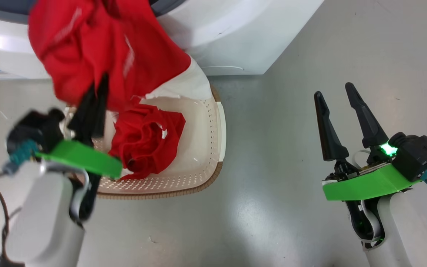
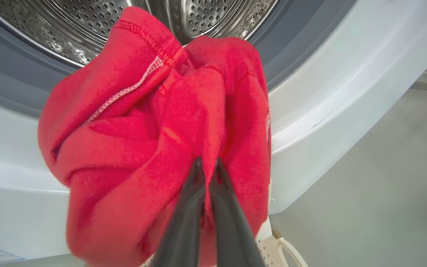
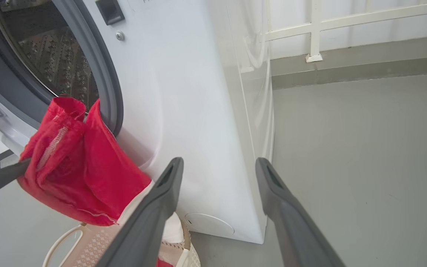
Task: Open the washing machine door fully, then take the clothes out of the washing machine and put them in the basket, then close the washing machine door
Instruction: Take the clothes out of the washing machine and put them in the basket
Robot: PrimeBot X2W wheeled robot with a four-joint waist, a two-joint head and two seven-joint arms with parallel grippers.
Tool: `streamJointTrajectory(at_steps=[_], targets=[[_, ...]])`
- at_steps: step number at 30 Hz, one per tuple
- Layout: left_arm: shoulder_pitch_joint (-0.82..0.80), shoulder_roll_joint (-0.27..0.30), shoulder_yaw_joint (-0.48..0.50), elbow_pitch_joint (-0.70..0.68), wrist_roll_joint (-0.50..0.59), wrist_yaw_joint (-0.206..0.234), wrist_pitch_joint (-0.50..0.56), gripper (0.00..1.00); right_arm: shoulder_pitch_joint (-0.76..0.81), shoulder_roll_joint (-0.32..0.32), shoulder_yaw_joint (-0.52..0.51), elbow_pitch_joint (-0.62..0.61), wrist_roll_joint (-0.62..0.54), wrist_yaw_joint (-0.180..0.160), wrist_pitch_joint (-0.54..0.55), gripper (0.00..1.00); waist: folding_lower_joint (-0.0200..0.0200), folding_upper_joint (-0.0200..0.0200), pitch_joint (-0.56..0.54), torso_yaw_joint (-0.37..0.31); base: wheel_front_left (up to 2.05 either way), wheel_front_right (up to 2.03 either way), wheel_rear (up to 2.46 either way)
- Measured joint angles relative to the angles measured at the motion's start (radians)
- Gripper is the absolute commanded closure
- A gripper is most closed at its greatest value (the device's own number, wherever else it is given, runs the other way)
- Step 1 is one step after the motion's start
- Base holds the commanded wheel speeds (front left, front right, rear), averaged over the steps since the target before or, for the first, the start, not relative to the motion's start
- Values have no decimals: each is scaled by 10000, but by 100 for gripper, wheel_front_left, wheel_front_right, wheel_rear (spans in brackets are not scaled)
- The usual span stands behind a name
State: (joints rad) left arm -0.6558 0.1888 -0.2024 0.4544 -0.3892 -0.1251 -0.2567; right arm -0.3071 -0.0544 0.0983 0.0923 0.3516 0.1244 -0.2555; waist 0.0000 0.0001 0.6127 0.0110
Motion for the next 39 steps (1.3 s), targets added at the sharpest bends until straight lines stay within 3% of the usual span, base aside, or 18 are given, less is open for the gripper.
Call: streamJointTrajectory(at_steps=[7, 13, 31, 39], targets=[[1035, -6, -194, -209, -12, 0, 0, 100, -1, 0, -15, 0, 0, 0, 0, 0, 0, 0, 3, 60, 0, 0, 0], [1261, -12, -366, 449, -42, 0, 0, 100, -3, 0, 0, -4, 0, 0, 0, 0, 0, -1, 90, 22, 0, 0, 0], [429, -144, -1649, 3728, -750, 0, 0, 100, -39, 0, 13, -56, 0, 2, 0, 0, 0, 0, 491, -178, 0, 0, 0], [-232, -286, -2871, 5288, -1641, 0, 0, 100, -251, 0, 56, -58, 0, 2, 0, 0, 0, 0, 676, -254, 0, 0, 0]])
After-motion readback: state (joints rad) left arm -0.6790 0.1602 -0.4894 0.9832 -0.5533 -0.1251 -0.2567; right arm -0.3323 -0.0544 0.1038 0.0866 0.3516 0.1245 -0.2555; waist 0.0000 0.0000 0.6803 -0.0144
